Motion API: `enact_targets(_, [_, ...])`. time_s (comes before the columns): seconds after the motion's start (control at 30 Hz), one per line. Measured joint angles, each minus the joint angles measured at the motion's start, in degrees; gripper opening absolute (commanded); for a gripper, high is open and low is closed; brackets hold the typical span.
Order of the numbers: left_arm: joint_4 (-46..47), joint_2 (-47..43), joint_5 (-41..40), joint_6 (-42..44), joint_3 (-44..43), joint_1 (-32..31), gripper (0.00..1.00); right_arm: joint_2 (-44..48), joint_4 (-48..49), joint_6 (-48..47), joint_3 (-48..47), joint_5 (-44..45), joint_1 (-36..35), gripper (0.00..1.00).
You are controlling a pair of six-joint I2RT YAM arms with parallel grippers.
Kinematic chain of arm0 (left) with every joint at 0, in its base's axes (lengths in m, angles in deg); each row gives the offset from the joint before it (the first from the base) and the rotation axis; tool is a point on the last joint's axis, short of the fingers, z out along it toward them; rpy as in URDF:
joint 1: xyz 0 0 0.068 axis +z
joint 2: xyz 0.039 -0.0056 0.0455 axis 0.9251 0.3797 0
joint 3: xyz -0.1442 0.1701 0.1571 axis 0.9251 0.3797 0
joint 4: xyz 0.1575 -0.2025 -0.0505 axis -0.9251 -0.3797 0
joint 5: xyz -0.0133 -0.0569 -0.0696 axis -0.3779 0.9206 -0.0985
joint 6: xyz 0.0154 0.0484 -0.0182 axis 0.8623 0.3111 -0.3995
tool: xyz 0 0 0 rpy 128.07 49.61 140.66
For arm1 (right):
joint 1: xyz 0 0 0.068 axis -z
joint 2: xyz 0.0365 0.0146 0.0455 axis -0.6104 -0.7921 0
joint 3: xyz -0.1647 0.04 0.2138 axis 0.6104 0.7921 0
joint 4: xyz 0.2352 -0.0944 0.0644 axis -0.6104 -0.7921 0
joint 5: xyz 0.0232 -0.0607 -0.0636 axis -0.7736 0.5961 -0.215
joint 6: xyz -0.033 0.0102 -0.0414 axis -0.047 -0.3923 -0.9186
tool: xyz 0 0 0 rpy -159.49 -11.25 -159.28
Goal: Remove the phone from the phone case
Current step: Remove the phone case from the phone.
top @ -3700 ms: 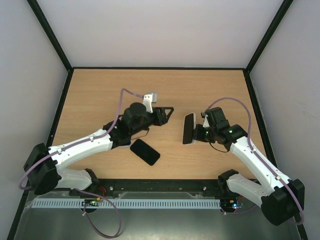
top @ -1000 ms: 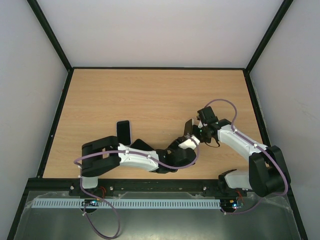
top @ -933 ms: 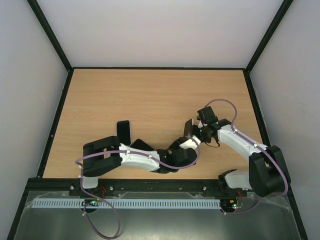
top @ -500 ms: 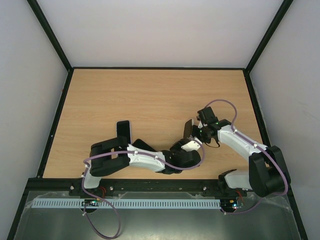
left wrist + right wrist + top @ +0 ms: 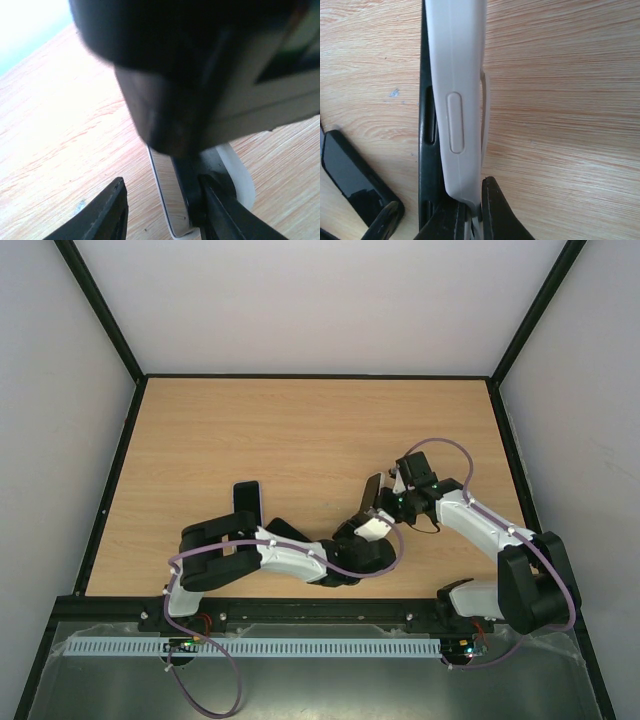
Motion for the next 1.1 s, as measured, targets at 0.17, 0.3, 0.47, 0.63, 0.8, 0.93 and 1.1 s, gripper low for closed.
enact_targets(0.17, [2.69,-0.57,-1.33,0.44,2.01,0.02,0.19,0.02,0.72,-0.02,0.00,-2.38,0.02,0.02])
enact_targets(0.3, [4.11,-1.99,-1.33,0.85,3.72,0.02,0.08,0.13,1.79,0.04,0.00,-4.15,0.02,0.02])
enact_targets(0.47, [5.35,-4.33,-1.70,1.27,6.10,0.09,0.03,0.59,2.36,0.17,0.00,-5.73,-0.15,0.02])
enact_targets(0.63, [5.44,-6.14,-1.46,1.16,7.54,0.13,0.02,0.68,2.47,-0.11,-0.11,-5.77,-0.61,0.02])
enact_targets(0.8, [5.22,-8.41,-0.55,0.17,8.94,0.37,0.02,1.03,2.47,-0.48,-0.57,-5.75,-1.18,0.02])
enact_targets(0.93, [4.63,-10.91,0.59,-0.96,9.81,0.72,0.02,2.62,2.43,-0.94,-0.74,-5.22,-1.66,0.02])
enact_targets(1.1, [2.62,-14.75,-0.04,-2.14,10.62,1.11,0.02,4.37,1.49,-1.81,-1.44,-0.46,-2.10,0.02])
